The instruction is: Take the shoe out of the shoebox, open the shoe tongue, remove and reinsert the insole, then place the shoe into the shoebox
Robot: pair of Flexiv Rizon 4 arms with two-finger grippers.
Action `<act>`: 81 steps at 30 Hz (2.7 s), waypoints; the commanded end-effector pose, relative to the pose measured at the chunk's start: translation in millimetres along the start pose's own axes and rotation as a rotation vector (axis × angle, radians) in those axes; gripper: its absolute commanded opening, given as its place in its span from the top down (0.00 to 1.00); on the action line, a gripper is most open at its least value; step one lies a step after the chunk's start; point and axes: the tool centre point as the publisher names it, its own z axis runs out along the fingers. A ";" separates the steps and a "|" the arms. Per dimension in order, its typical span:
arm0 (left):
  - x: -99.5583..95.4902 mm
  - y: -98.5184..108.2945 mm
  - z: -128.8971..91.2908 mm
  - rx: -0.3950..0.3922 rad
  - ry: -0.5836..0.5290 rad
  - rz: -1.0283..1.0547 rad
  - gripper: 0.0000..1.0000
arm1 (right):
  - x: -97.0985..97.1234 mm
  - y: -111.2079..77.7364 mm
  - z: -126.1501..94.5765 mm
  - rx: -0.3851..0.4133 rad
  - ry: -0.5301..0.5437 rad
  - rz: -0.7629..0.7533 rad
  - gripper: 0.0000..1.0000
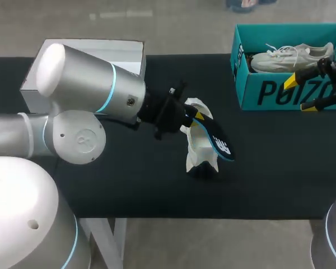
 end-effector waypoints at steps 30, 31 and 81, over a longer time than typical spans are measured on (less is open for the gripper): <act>42.5 15.8 49.4 0.317 0.094 -0.040 1.00 | -0.1 -0.1 0.6 0.000 -0.003 0.001 0.00; 43.0 16.1 48.3 0.337 0.102 -0.035 1.00 | -0.1 -0.1 0.6 0.000 -0.003 0.001 0.00; 73.9 56.4 88.4 0.168 0.187 0.046 1.00 | -0.1 -0.1 0.6 0.000 -0.003 0.001 0.00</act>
